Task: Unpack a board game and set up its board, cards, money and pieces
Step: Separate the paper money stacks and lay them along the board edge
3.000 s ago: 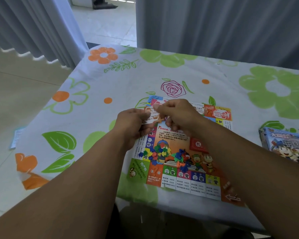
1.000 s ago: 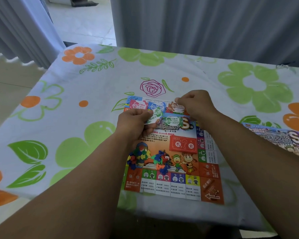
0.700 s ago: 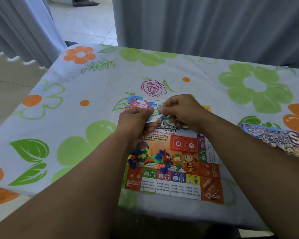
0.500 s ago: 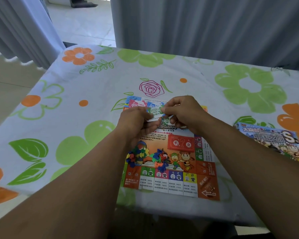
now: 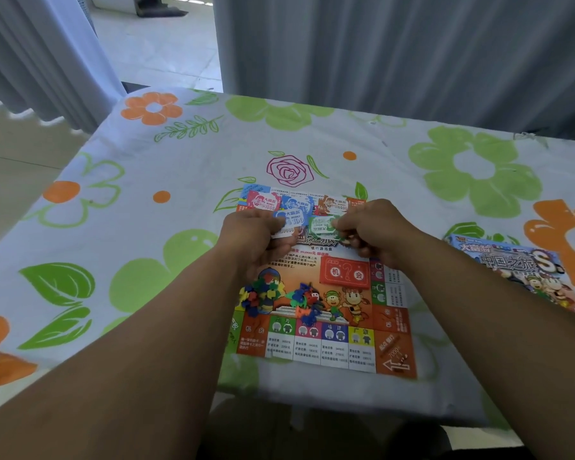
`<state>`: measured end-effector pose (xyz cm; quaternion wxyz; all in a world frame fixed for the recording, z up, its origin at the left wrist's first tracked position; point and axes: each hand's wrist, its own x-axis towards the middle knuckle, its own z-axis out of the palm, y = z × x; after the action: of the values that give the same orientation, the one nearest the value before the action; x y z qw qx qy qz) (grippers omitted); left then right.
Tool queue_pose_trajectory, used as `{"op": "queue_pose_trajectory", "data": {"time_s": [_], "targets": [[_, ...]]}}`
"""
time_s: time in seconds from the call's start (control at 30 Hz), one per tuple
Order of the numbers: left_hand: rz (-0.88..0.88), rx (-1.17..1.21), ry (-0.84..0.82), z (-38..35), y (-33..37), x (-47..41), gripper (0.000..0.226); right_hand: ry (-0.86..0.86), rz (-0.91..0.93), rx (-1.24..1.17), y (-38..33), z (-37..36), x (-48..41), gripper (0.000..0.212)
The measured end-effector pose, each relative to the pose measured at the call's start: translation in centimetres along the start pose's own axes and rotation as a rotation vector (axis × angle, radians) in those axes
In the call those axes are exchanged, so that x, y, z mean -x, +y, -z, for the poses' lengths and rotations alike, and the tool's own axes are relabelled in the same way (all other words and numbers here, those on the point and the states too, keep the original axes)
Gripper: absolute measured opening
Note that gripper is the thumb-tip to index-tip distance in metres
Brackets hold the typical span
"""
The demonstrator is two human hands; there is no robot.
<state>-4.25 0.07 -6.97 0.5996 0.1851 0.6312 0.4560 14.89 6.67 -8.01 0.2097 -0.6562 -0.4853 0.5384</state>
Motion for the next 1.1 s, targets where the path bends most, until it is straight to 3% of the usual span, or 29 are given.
{"op": "queue_pose_trajectory", "data": {"time_s": [0.33,0.57,0.63,0.87,0.97,1.1], "targets": [[0.008,-0.027,-0.010,-0.2,0.0,-0.3,0.005,0.181,0.051,0.216,0.0,0.0,-0.6,0.015],[0.022,-0.054,-0.028,-0.5,-0.1,-0.5,0.008,-0.129,0.204,0.011,-1.4,-2.0,0.6,0.031],[0.029,-0.052,-0.036,-0.6,-0.1,-0.6,0.008,-0.146,0.234,0.031,-1.5,-2.5,0.6,0.025],[0.066,0.034,0.006,0.0,-0.1,-0.8,0.018,0.025,0.129,-0.211,-2.3,-3.5,-1.0,0.020],[0.075,0.058,0.003,0.5,0.0,-0.9,0.027,0.056,0.083,-0.207,-2.5,-4.4,-1.7,0.016],[0.066,0.032,0.001,1.2,0.1,-1.0,0.021,0.107,0.065,-0.157,-2.8,-5.1,-2.1,0.022]]}}
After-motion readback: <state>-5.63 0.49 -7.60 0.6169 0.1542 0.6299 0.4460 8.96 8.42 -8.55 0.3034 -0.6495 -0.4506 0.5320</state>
